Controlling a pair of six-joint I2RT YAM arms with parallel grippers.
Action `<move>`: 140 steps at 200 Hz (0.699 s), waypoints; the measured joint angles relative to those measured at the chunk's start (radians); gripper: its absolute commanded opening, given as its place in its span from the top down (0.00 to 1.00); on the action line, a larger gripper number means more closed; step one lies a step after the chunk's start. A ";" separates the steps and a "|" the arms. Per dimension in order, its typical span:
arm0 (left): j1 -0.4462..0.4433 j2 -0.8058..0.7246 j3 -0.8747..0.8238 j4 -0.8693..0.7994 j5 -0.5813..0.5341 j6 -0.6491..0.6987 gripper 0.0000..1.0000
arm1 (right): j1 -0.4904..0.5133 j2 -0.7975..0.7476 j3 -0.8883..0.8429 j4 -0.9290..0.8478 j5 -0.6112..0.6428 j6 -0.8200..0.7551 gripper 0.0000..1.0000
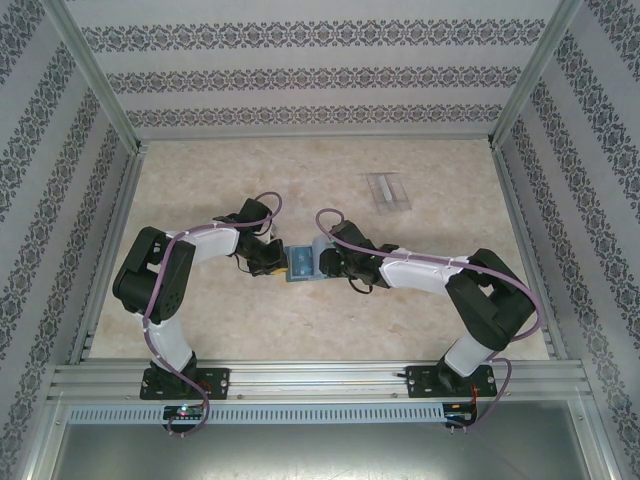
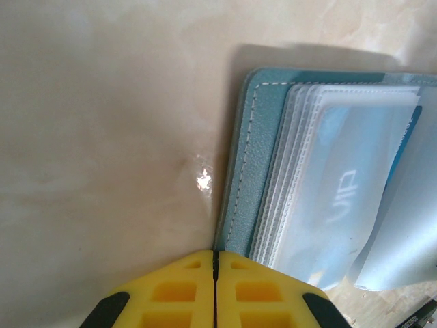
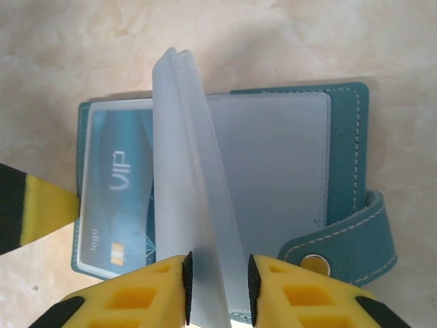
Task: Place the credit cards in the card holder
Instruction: Flip over the card slot in the card holder.
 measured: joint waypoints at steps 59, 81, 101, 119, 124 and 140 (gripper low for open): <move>0.000 0.000 0.000 0.000 0.000 0.000 0.91 | 0.000 -0.002 0.000 0.036 -0.024 0.001 0.61; 0.000 0.000 0.000 0.001 0.000 0.000 0.91 | 0.000 -0.002 0.000 0.039 -0.030 -0.001 0.58; 0.000 0.000 -0.001 0.002 0.000 0.000 0.91 | 0.000 -0.002 0.000 0.043 -0.035 -0.002 0.54; 0.000 0.000 -0.001 0.002 0.000 0.000 0.91 | 0.000 -0.002 0.000 0.049 -0.046 -0.004 0.51; 0.000 0.000 -0.001 0.002 0.001 0.000 0.91 | 0.000 -0.002 0.000 0.052 -0.050 -0.005 0.50; 0.000 0.000 -0.001 0.002 0.001 0.000 0.91 | 0.000 -0.002 0.000 0.065 -0.069 -0.009 0.48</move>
